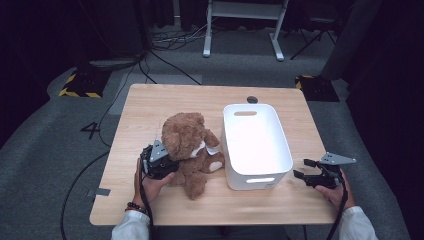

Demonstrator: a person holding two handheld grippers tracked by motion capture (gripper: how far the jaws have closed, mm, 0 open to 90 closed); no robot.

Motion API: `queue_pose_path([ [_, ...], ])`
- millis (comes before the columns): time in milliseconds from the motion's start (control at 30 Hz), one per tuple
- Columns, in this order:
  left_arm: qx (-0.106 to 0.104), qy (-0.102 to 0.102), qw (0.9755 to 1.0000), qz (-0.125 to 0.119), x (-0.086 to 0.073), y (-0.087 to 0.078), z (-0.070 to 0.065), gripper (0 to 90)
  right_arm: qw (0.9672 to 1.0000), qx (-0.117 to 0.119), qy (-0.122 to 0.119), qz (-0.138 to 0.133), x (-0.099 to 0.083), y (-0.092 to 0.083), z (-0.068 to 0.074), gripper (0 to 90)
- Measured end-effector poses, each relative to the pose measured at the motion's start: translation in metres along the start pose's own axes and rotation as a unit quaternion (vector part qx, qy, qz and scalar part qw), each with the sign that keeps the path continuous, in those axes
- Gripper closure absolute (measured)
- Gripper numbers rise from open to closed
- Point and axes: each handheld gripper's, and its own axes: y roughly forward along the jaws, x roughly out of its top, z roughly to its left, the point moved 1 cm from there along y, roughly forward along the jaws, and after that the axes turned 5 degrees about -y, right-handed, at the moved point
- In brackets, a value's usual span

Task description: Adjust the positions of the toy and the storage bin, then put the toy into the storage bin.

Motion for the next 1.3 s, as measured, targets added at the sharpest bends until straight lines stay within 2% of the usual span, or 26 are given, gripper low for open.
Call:
queue_pose_path([
  [133,-0.004,0.001,1.0,0.0,0.0,0.001,0.002,57.5,1.0,-0.006,0.004,-0.003,0.001,-0.001,0.0,22.8],
  [200,-0.005,-0.003,1.0,-0.003,-0.001,0.001,0.002,57.6,0.9998,-0.016,0.015,0.003,-0.001,0.001,-0.001,22.1],
  [233,-0.004,-0.007,0.9999,-0.006,-0.001,0.001,0.001,57.6,0.9994,-0.029,0.015,0.013,-0.001,0.004,0.0,21.3],
  [300,-0.003,-0.006,0.9999,-0.007,-0.002,0.001,0.001,57.6,0.9993,-0.031,0.016,0.016,-0.001,0.004,0.001,20.9],
  [400,-0.004,-0.007,0.9999,-0.01,-0.003,0.001,0.0,57.6,0.9982,-0.049,0.018,0.031,-0.001,0.008,0.002,20.7],
  [467,-0.005,-0.005,0.9999,-0.008,-0.003,0.0,0.001,57.6,0.9979,-0.05,0.015,0.037,-0.001,0.01,0.003,19.5],
  [533,-0.008,-0.008,0.9999,-0.01,-0.004,-0.001,0.002,57.6,0.9976,-0.048,0.015,0.047,-0.002,0.012,0.003,17.1],
  [567,-0.009,-0.017,0.9997,-0.014,-0.004,0.0,0.001,57.6,0.9971,-0.055,0.011,0.051,-0.002,0.014,0.004,17.0],
  [667,-0.008,-0.007,0.9999,-0.01,-0.004,-0.001,0.002,57.5,0.9963,-0.065,0.015,0.054,0.0,0.015,0.007,15.3],
  [800,-0.009,-0.013,0.9998,-0.012,-0.005,-0.001,0.001,57.6,0.9964,-0.063,0.014,0.054,0.0,0.015,0.006,15.2],
  [867,-0.007,-0.007,0.9999,-0.011,-0.005,-0.001,0.002,58.0,0.9965,-0.062,0.014,0.055,0.0,0.016,0.006,15.1],
  [1067,-0.001,-0.01,0.9998,-0.017,-0.003,0.0,-0.001,59.6,0.9964,-0.063,0.013,0.055,0.0,0.016,0.006,15.1],
  [1133,0.002,-0.019,0.9996,-0.022,-0.002,0.0,-0.002,59.9,0.9964,-0.063,0.014,0.055,0.0,0.016,0.006,15.1],
  [1233,0.004,-0.015,0.9995,-0.026,-0.001,0.0,-0.004,61.1,0.9964,-0.063,0.014,0.055,0.0,0.016,0.006,15.1],
  [1300,0.007,-0.011,0.9992,-0.038,-0.001,-0.001,-0.008,62.3,0.9964,-0.063,0.014,0.055,0.0,0.016,0.006,15.1],
])
